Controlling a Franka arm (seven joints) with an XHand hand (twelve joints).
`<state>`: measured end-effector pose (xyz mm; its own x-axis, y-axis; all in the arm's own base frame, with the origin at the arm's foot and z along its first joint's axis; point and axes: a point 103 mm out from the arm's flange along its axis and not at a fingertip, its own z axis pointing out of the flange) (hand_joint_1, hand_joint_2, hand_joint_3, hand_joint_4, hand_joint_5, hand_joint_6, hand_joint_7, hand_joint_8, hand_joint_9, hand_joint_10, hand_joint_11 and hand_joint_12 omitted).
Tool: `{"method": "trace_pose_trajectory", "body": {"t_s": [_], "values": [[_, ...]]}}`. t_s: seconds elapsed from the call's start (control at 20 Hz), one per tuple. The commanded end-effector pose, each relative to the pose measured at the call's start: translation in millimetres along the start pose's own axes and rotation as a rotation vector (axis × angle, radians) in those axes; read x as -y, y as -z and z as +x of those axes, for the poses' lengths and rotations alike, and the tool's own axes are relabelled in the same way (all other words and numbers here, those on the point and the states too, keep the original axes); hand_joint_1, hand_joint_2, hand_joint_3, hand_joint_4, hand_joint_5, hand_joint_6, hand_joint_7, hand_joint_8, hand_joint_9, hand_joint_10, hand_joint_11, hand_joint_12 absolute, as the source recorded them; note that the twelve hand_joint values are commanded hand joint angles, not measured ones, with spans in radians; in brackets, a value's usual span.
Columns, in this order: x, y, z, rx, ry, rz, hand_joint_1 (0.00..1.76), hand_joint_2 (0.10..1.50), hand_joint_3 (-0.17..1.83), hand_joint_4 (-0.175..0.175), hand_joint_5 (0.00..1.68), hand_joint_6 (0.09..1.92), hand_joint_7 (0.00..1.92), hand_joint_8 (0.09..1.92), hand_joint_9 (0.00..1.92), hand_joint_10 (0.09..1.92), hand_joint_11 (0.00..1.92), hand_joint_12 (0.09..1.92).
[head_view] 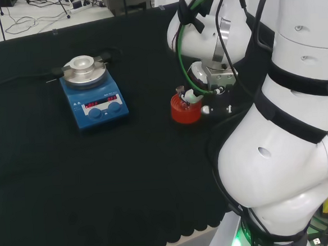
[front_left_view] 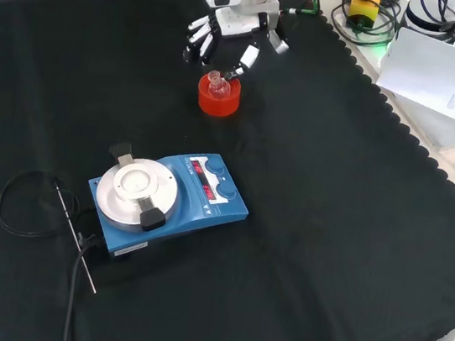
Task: Pick up the round-bottom flask.
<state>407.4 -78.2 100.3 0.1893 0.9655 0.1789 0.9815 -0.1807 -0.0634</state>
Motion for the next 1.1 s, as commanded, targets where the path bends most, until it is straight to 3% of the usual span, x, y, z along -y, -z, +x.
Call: {"method": "trace_pose_trajectory", "body": {"t_s": [0.05, 0.45, 0.8, 1.1], "values": [[-1, 0, 1, -0.013, 0.008, 0.016, 0.95, 0.65, 0.63, -0.074, 0.9, 0.81, 0.46, 0.67, 0.65, 0.58, 0.27, 1.34], [-5, 0, 5, -0.027, 0.016, 0.027, 0.89, 0.59, 0.65, -0.063, 0.72, 0.82, 0.42, 0.67, 0.61, 0.59, 0.24, 1.35], [-6, -5, 16, -0.008, 0.013, 0.029, 0.87, 0.6, 0.65, -0.061, 0.72, 0.83, 0.41, 0.67, 0.6, 0.6, 0.24, 1.36], [-12, -5, 8, -0.017, 0.008, 0.045, 0.87, 0.61, 0.64, -0.062, 0.77, 0.84, 0.41, 0.68, 0.6, 0.6, 0.23, 1.36]]}}
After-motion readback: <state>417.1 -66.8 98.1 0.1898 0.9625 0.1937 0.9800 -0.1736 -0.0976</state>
